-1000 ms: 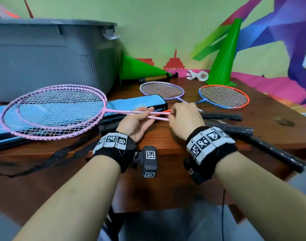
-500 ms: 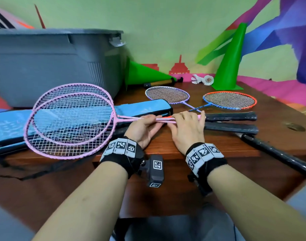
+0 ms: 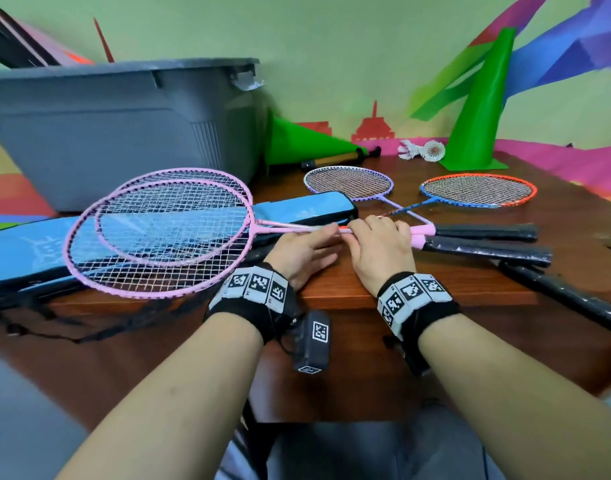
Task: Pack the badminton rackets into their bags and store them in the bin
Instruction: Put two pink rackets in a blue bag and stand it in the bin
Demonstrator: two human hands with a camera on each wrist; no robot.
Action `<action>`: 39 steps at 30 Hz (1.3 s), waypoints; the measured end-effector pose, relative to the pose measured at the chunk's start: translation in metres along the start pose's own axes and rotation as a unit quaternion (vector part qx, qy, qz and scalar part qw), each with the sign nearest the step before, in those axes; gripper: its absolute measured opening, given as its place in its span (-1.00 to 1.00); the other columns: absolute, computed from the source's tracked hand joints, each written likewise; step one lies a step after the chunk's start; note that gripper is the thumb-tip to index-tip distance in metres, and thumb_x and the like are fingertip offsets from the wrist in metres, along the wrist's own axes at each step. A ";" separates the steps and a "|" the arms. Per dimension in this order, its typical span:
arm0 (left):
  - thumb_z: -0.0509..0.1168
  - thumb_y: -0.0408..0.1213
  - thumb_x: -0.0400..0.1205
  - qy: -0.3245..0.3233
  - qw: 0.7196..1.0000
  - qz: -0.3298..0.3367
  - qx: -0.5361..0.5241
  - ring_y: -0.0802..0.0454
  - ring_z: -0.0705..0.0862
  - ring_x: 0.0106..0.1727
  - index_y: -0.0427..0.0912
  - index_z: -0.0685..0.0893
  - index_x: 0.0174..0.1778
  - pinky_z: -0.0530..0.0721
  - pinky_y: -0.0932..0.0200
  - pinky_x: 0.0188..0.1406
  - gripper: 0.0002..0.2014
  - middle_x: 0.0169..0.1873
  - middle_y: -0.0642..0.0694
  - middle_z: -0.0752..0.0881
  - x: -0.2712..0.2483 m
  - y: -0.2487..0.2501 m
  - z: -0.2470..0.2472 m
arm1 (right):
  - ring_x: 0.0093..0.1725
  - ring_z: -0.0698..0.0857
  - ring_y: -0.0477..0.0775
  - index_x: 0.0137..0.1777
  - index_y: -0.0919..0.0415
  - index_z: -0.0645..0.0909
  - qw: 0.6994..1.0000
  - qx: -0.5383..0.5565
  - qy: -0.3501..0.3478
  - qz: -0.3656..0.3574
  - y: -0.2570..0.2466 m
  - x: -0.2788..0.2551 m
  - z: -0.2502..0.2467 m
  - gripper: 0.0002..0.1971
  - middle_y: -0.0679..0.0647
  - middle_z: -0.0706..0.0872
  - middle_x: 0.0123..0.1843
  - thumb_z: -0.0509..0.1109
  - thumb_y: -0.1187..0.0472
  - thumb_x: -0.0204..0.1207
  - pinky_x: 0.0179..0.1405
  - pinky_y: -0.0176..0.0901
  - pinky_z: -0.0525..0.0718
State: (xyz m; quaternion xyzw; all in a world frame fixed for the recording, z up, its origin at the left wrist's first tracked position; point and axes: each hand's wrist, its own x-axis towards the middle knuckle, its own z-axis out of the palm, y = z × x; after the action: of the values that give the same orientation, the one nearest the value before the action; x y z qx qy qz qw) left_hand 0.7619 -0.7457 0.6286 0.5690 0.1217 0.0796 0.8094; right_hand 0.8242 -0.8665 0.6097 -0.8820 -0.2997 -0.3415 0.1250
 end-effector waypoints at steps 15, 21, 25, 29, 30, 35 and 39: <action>0.39 0.02 0.52 0.077 0.756 0.017 0.650 -0.07 0.63 0.26 -0.15 0.47 0.47 0.54 0.11 0.33 -0.38 0.28 -0.12 0.65 -0.071 0.034 -0.027 | -0.03 0.61 0.32 -0.01 0.20 0.65 0.998 0.032 -0.022 0.041 0.001 -0.002 -0.011 -0.79 0.20 0.68 -0.11 0.26 0.11 0.58 0.08 0.12 0.42; 0.21 0.28 0.54 0.157 0.875 0.011 0.458 -0.01 0.66 0.13 -0.07 0.64 0.23 0.52 0.15 0.12 -0.45 0.23 -0.08 0.69 -0.094 0.038 -0.042 | 0.03 0.59 0.30 0.00 0.18 0.63 0.996 0.002 -0.049 0.075 0.001 0.001 -0.014 -0.75 0.18 0.68 -0.05 0.21 0.05 0.59 0.13 0.11 0.39; 0.28 0.08 0.58 0.133 0.990 -0.006 0.046 -0.10 0.62 0.24 0.00 0.51 0.34 0.62 0.10 0.10 -0.56 0.35 -0.15 0.51 -0.096 0.038 -0.038 | 0.03 0.59 0.28 0.01 0.18 0.64 0.995 0.013 -0.047 0.082 0.000 0.000 -0.015 -0.73 0.16 0.68 -0.05 0.20 0.03 0.59 0.14 0.11 0.39; 0.45 -0.09 0.49 0.190 0.972 0.055 -0.131 -0.29 0.38 0.51 -0.21 0.36 0.52 0.54 -0.02 0.28 -0.29 0.54 -0.25 0.30 -0.083 0.037 -0.026 | 0.05 0.61 0.21 0.03 0.15 0.65 0.992 0.037 -0.060 0.108 -0.002 0.002 -0.018 -0.60 0.09 0.71 -0.05 0.20 -0.18 0.56 0.16 0.08 0.38; 0.51 -0.11 0.42 0.203 0.963 0.069 -0.165 -0.28 0.37 0.52 -0.22 0.30 0.56 0.54 -0.02 0.29 -0.17 0.54 -0.26 0.31 -0.077 0.037 -0.025 | 0.05 0.62 0.19 0.00 0.13 0.64 0.991 0.040 -0.062 0.113 -0.002 0.003 -0.019 -0.54 0.07 0.71 -0.06 0.20 -0.27 0.52 0.15 0.08 0.39; 0.45 -0.20 0.53 0.295 0.934 0.124 -0.161 0.07 0.67 0.02 -0.10 0.41 0.14 0.62 0.13 0.20 -0.62 0.02 -0.08 0.58 -0.068 0.043 -0.020 | 0.01 0.62 0.18 -0.22 0.07 0.53 0.986 0.069 -0.072 0.135 -0.003 0.018 -0.029 -0.39 0.01 0.65 -0.17 0.13 -0.52 0.35 0.16 0.09 0.38; 0.47 -0.03 0.50 0.354 0.888 0.161 -0.244 0.03 0.69 -0.14 -0.14 0.48 0.26 0.73 0.21 -0.32 -0.50 0.09 -0.12 0.62 -0.065 0.059 -0.049 | -0.12 0.54 0.17 -0.36 0.08 0.44 0.982 0.094 -0.081 0.140 -0.002 0.032 -0.038 -0.37 -0.03 0.51 -0.34 0.00 -0.50 0.43 0.14 0.12 0.36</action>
State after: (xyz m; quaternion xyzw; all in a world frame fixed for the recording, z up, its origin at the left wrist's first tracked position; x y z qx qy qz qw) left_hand 0.6862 -0.6989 0.6749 0.2989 0.2838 0.4323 0.8020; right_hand 0.8214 -0.8667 0.6595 -0.9243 -0.2131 -0.2186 0.2289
